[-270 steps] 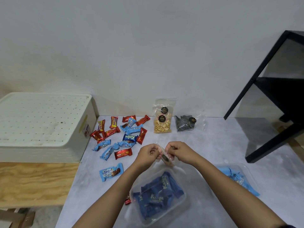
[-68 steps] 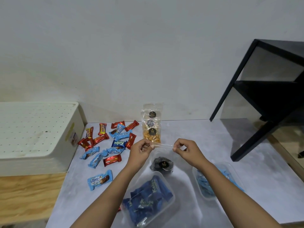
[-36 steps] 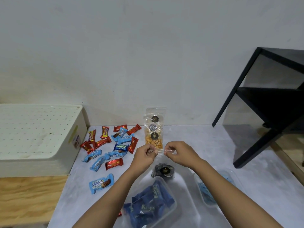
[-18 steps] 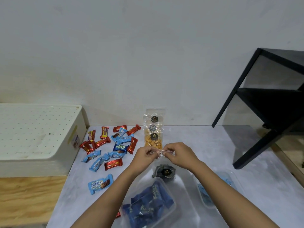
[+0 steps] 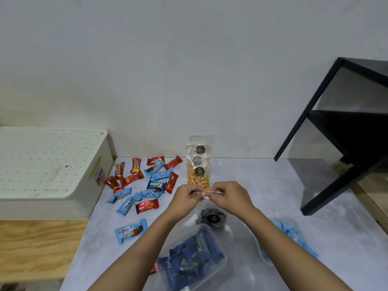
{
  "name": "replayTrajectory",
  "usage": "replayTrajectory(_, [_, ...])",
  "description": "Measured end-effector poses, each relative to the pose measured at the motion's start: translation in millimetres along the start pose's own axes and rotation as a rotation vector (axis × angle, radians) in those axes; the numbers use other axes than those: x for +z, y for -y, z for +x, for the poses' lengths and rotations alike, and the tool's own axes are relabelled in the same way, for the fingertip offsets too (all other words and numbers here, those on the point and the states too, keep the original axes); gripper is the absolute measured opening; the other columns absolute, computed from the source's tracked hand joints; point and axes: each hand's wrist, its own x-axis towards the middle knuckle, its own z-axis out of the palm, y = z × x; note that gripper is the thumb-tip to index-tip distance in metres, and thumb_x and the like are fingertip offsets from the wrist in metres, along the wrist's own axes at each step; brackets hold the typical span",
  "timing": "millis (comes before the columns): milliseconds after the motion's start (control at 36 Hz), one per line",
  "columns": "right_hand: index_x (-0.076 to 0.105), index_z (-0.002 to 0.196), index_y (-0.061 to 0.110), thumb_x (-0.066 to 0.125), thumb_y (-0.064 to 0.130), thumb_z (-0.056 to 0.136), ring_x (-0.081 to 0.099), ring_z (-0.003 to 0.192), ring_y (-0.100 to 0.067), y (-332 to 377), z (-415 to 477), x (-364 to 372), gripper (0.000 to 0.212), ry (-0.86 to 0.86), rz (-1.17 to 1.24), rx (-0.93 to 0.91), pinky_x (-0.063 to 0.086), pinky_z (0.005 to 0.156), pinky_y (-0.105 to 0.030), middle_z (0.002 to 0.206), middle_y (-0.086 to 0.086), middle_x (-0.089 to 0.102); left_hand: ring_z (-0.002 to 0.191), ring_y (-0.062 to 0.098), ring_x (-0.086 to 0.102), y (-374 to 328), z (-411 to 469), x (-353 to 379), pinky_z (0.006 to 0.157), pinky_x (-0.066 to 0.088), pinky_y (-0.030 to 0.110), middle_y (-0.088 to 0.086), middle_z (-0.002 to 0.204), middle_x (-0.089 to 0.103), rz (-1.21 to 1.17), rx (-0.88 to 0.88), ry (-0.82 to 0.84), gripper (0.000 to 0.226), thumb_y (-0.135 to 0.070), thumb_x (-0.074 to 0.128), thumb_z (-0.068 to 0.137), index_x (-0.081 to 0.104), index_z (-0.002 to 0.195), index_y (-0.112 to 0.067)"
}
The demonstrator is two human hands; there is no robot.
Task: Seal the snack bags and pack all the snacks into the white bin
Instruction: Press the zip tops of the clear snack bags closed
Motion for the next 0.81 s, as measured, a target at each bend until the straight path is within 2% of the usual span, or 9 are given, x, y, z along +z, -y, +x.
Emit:
replayTrajectory(139, [0.068, 0.083, 0.030, 0.059, 0.040, 0.084, 0.060, 0.077, -0.016, -1.0, -0.2, -1.8, 0.014, 0.008, -0.092, -0.053, 0.043, 0.064, -0.028, 0.079, 0.005, 0.068, 0.066, 0.002, 0.064, -0.9, 0.2, -2.3, 0.068, 0.050, 0.014, 0.006, 0.076, 0.069, -0.014, 0.004, 0.050, 0.015, -0.004, 0.064, 0.084, 0.071, 0.097, -0.001])
replayTrajectory(222, [0.068, 0.082, 0.029, 0.060, 0.036, 0.084, 0.059, 0.078, -0.014, -3.2, 2.0, 0.4, 0.011, 0.040, -0.052, -0.033, 0.045, 0.067, -0.029, 0.077, 0.009, 0.065, 0.070, 0.009, 0.066, -0.1, 1.0, -5.2, 0.072, 0.053, 0.019, 0.013, 0.082, 0.071, -0.025, 0.008, 0.075, 0.017, -0.004, 0.065, 0.083, 0.071, 0.098, 0.001])
replayTrajectory(306, [0.070, 0.082, 0.030, 0.064, 0.029, 0.083, 0.062, 0.084, -0.011, -10.4, 6.0, -2.8, 0.006, 0.128, 0.114, -0.017, 0.050, 0.075, -0.030, 0.085, 0.010, 0.069, 0.070, 0.005, 0.066, 0.8, 1.4, -7.9, 0.071, 0.051, 0.015, 0.016, 0.086, 0.071, -0.029, 0.011, 0.069, 0.018, -0.002, 0.065, 0.082, 0.070, 0.099, 0.002])
replayTrajectory(361, [0.073, 0.085, 0.025, 0.067, 0.020, 0.083, 0.062, 0.085, -0.008, -15.7, 7.4, -9.3, 0.007, 0.151, 0.180, -0.023, 0.046, 0.074, -0.018, 0.086, 0.007, 0.068, 0.068, 0.001, 0.065, 2.1, 1.7, -10.1, 0.070, 0.050, 0.013, 0.015, 0.085, 0.070, -0.043, 0.004, 0.058, 0.019, -0.001, 0.065, 0.082, 0.070, 0.100, 0.003])
replayTrajectory(417, [0.074, 0.086, 0.016, 0.068, 0.015, 0.082, 0.060, 0.082, -0.009, -21.2, 7.9, -16.3, 0.007, 0.128, 0.169, -0.022, 0.041, 0.070, -0.014, 0.086, 0.002, 0.067, 0.068, 0.001, 0.066, 3.9, 2.4, -13.2, 0.069, 0.051, 0.014, 0.012, 0.083, 0.070, -0.077, -0.021, 0.051, 0.020, 0.000, 0.065, 0.081, 0.069, 0.101, 0.003])
replayTrajectory(528, [0.075, 0.086, 0.014, 0.070, 0.014, 0.081, 0.062, 0.083, -0.015, -27.3, 8.3, -21.3, 0.007, 0.083, 0.173, -0.001, 0.047, 0.074, -0.021, 0.088, -0.004, 0.069, 0.071, 0.003, 0.068, 3.8, 4.5, -15.9, 0.069, 0.053, 0.015, 0.011, 0.083, 0.071, -0.065, -0.025, 0.039, 0.020, -0.005, 0.068, 0.081, 0.071, 0.100, -0.002])
replayTrajectory(611, [0.075, 0.086, 0.013, 0.070, 0.012, 0.081, 0.062, 0.083, -0.018, -26.2, 9.3, -17.5, 0.007, 0.066, 0.174, 0.014, 0.050, 0.077, -0.030, 0.087, -0.006, 0.069, 0.068, 0.005, 0.067, 2.4, 5.8, -15.3, 0.068, 0.054, 0.018, 0.011, 0.080, 0.072, -0.074, -0.031, -0.012, 0.015, -0.004, 0.070, 0.078, 0.073, 0.093, -0.005])
replayTrajectory(694, [0.076, 0.084, 0.012, 0.070, 0.011, 0.080, 0.063, 0.082, -0.022, -25.2, 10.0, -15.4, 0.007, 0.058, 0.178, 0.024, 0.050, 0.075, -0.033, 0.085, -0.008, 0.069, 0.067, 0.008, 0.067, 3.4, 5.8, -15.0, 0.071, 0.054, 0.019, 0.007, 0.077, 0.071, -0.066, -0.007, -0.029, 0.011, -0.003, 0.071, 0.078, 0.074, 0.086, -0.009])
replayTrajectory(806, [0.076, 0.086, 0.012, 0.071, 0.010, 0.080, 0.063, 0.082, -0.017, -26.0, 10.1, -16.9, 0.009, 0.045, 0.219, 0.048, 0.048, 0.070, -0.019, 0.087, -0.005, 0.071, 0.063, 0.003, 0.064, 3.2, 6.9, -16.8, 0.066, 0.051, 0.014, 0.006, 0.073, 0.068, -0.035, 0.016, -0.001, 0.008, -0.004, 0.071, 0.078, 0.072, 0.085, -0.005])
